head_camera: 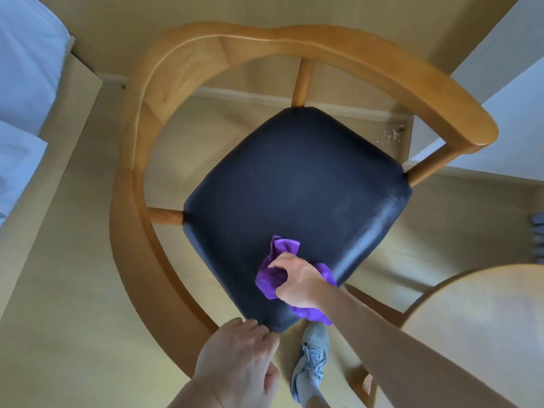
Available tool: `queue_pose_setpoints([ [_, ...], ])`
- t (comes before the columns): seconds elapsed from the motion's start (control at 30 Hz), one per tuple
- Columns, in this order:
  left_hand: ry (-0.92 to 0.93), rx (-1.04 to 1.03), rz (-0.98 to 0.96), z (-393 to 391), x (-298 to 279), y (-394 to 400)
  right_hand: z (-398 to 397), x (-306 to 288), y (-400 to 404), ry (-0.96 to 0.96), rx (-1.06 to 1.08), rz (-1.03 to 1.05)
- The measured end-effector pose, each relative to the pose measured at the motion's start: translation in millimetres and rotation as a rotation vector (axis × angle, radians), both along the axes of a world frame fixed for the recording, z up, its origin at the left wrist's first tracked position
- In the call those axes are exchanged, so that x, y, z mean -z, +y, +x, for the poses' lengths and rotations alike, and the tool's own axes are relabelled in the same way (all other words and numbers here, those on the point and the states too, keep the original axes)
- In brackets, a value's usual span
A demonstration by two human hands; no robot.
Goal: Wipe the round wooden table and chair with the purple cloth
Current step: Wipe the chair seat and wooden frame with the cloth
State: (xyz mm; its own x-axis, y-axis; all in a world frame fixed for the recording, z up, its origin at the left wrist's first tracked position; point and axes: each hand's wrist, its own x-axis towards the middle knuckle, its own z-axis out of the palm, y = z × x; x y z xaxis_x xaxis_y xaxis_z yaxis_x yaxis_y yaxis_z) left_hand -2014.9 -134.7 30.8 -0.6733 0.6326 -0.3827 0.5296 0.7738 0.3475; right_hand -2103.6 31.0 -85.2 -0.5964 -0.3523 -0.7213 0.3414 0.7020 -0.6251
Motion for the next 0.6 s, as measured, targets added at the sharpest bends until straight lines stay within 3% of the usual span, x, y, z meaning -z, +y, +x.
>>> queue_pose_setpoints([
  [0.17, 0.043, -0.059, 0.080, 2, 0, -1, 24, -48, 25, -0.122, 0.651, -0.295],
  [0.3, 0.076, -0.101, 0.095, 6, 1, 1, 41, -92, 29, -0.226, 0.921, -0.683],
  [0.4, 0.067, -0.246, 0.191, 9, 0, 3, 44, -125, 16, -0.065, 0.879, -0.572],
  [0.5, -0.079, -0.685, 0.523, 2, -7, 3, 51, -156, 1, 0.173, 0.670, -0.378],
  [0.6, -0.574, -1.072, 1.052, -14, -25, 3, 65, -180, -15, 0.153, 0.639, -0.494],
])
